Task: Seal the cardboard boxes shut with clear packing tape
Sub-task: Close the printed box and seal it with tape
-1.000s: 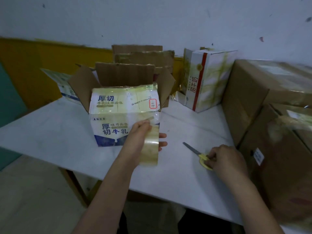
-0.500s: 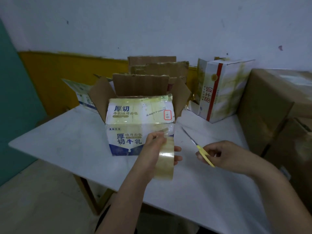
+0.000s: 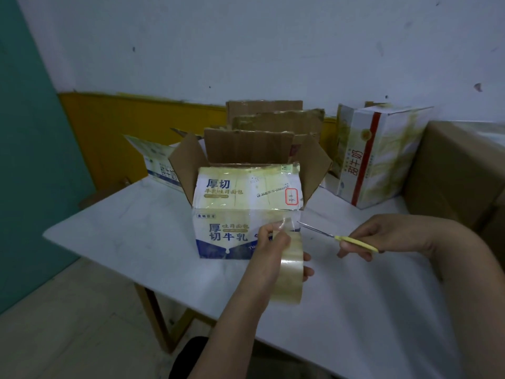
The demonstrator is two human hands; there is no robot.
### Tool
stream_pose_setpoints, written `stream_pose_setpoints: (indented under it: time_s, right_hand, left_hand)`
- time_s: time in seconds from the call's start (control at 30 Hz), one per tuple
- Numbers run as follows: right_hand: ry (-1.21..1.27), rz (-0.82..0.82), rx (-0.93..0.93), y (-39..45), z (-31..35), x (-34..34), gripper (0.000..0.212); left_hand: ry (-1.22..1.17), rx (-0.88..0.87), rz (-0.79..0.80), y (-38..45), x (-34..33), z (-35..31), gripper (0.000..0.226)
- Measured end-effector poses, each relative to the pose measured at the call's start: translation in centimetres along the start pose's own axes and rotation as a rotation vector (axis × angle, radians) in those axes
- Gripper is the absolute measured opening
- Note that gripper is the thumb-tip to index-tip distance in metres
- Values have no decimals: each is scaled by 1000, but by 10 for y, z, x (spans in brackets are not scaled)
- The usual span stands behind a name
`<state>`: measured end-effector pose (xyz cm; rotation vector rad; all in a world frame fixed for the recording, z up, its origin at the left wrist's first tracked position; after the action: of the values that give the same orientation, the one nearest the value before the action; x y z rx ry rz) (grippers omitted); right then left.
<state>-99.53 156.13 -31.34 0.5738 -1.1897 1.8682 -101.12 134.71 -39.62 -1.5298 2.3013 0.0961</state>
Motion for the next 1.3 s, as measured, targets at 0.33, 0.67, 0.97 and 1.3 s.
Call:
stream_pose_setpoints:
  time_s: [0.33,0.67,0.97,1.3]
  right_hand:
    - [31,91,25,17,20,6,44]
    - [55,113,126,50,24,19,46]
    - [95,62,152,53,21,21,57]
    - [202,-116,206,48,18,-11,20]
  left_hand:
    - [-13,32,-20,-4,0,1,29]
    - [-6,74,10,-3,-1,-3,23]
    - [-2,36,-29,-2,-1,-6,16]
    - [-23,-32,-54,-16,0,-2,19]
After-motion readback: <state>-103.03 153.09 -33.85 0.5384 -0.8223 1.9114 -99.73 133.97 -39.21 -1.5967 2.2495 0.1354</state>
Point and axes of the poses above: each hand's wrist, its own y-axis towards the middle knuckle, its own x-axis out of the back of the hand, z = x × y, the point moved 3 cm from there along y, towards the middle knuckle, and after that the axes turned 4 degrees about z, right-handed, at the moved point
